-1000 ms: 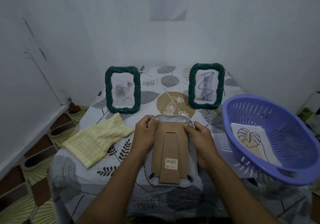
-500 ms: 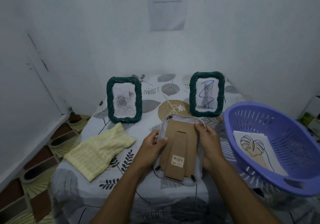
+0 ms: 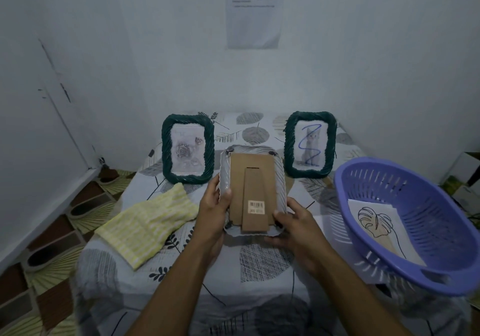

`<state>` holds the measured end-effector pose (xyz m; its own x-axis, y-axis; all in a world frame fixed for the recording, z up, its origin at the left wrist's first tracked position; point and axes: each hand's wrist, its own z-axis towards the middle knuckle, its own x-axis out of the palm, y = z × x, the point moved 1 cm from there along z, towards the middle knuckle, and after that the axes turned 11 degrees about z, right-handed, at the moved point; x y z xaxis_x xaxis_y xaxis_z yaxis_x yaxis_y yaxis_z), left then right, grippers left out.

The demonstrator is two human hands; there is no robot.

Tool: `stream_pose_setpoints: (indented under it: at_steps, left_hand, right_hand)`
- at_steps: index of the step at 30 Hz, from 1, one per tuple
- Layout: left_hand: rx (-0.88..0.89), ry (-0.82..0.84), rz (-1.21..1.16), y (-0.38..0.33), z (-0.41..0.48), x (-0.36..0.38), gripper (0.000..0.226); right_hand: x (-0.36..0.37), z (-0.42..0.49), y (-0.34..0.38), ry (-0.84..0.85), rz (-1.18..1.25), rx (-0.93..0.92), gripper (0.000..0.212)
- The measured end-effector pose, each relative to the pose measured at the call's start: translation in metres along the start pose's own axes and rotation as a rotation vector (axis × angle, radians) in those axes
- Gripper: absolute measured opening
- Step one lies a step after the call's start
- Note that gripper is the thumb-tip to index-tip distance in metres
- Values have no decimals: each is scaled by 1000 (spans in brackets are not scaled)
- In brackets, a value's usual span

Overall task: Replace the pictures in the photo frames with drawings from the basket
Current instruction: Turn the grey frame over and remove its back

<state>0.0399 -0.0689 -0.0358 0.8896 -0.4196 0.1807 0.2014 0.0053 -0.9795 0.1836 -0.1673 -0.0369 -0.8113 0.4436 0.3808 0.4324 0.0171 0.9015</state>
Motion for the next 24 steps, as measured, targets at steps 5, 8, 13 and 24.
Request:
stream_pose_setpoints:
  at_steps: [5,8,13,24]
  left_hand:
    - [-201,256,30,-3,-11,-7,49]
    - [-225,300,97,-2,-21,-7,52]
    - [-128,264,172,-10,-19,-4,58]
    - [-98,160,130,2,-22,4,47]
  right_hand:
    - [-2,5,10,-39,131,-3,29]
    - [-2,6,12,-45,121,-27,28]
    - [-4,1,11,18,136,-73,30]
    - [-13,2,7,77,72,-123,32]
